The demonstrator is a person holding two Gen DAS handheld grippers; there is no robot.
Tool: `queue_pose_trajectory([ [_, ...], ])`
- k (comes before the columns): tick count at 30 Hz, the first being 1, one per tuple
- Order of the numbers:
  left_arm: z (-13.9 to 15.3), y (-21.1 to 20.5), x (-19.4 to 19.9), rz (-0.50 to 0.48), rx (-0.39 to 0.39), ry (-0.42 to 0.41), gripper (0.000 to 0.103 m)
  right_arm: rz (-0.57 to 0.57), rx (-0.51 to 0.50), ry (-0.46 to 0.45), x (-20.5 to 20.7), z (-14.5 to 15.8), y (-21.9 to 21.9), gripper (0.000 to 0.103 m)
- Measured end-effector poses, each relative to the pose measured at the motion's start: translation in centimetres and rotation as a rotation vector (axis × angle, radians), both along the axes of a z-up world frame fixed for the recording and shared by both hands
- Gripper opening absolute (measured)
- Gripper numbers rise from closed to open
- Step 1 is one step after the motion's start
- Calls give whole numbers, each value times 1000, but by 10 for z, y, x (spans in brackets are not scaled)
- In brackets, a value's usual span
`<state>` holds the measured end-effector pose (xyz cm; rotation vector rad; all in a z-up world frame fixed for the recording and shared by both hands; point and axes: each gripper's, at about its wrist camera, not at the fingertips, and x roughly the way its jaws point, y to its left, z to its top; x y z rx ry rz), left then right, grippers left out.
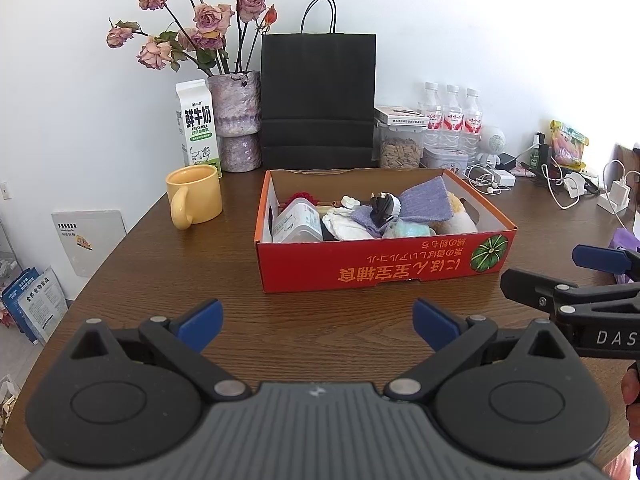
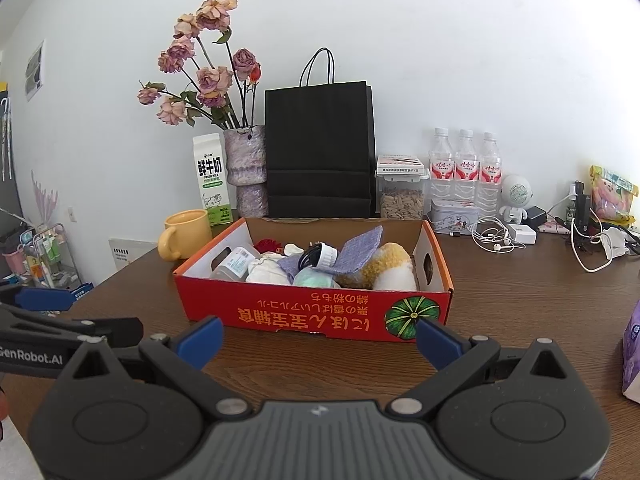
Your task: Organize objects
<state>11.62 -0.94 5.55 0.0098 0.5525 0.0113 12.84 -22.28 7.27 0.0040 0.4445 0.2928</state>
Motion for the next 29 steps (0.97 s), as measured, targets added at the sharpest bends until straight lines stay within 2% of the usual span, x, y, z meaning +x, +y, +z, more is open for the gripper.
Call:
queue_pose_trajectory([
  [29,-7,-2,3,8,3,31,103,1,-1,3,1,-2,1,103],
])
